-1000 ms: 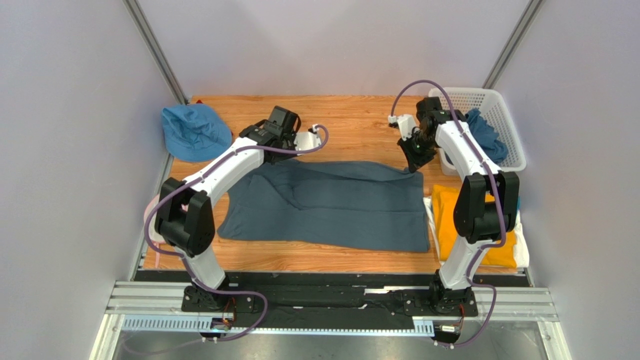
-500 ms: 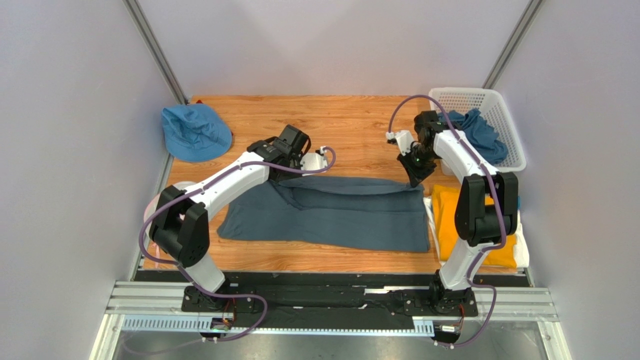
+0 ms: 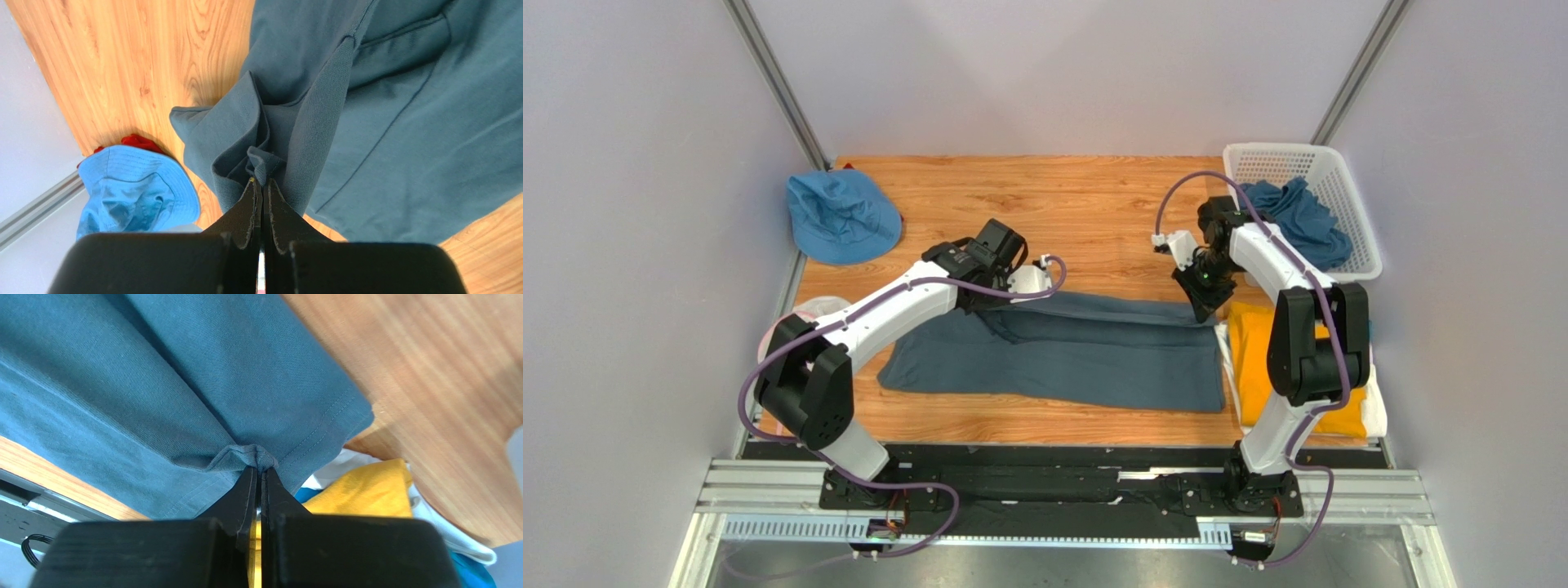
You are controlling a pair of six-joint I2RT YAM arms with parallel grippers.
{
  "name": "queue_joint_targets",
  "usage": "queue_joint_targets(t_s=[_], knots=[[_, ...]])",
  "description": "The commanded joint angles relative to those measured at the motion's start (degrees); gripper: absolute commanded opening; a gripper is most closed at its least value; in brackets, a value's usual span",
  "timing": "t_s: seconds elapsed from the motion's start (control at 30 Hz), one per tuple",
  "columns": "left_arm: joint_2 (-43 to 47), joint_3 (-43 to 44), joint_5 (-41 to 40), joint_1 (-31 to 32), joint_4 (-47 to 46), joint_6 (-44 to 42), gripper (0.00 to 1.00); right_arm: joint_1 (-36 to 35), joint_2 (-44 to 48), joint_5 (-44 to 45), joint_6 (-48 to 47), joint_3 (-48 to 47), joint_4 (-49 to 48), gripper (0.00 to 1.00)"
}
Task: Fold and stack the t-shirts
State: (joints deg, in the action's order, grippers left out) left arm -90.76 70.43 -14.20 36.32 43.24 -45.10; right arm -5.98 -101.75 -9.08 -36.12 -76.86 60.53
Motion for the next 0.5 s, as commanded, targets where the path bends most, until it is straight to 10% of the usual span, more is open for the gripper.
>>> queue_joint_targets(t_s=[0.0,0.33,0.47], knots=[[2.34,-0.91,-1.36,1.39,1.75,1.86,0.0,-0.18,2.7,0.03,-0.88,1.8,-0.68,0.0],[0.59,-2.05,-2.15,3.41,3.43,3.88,0.0,-0.88,3.05,-0.5,-1.23,4.78,-0.77,0.01],[-0.2,-2.23,-1.89,3.85,4.83,4.93,0.0,-1.49,3.23,-0.5,-1.15,5.84,-0.68,0.21]])
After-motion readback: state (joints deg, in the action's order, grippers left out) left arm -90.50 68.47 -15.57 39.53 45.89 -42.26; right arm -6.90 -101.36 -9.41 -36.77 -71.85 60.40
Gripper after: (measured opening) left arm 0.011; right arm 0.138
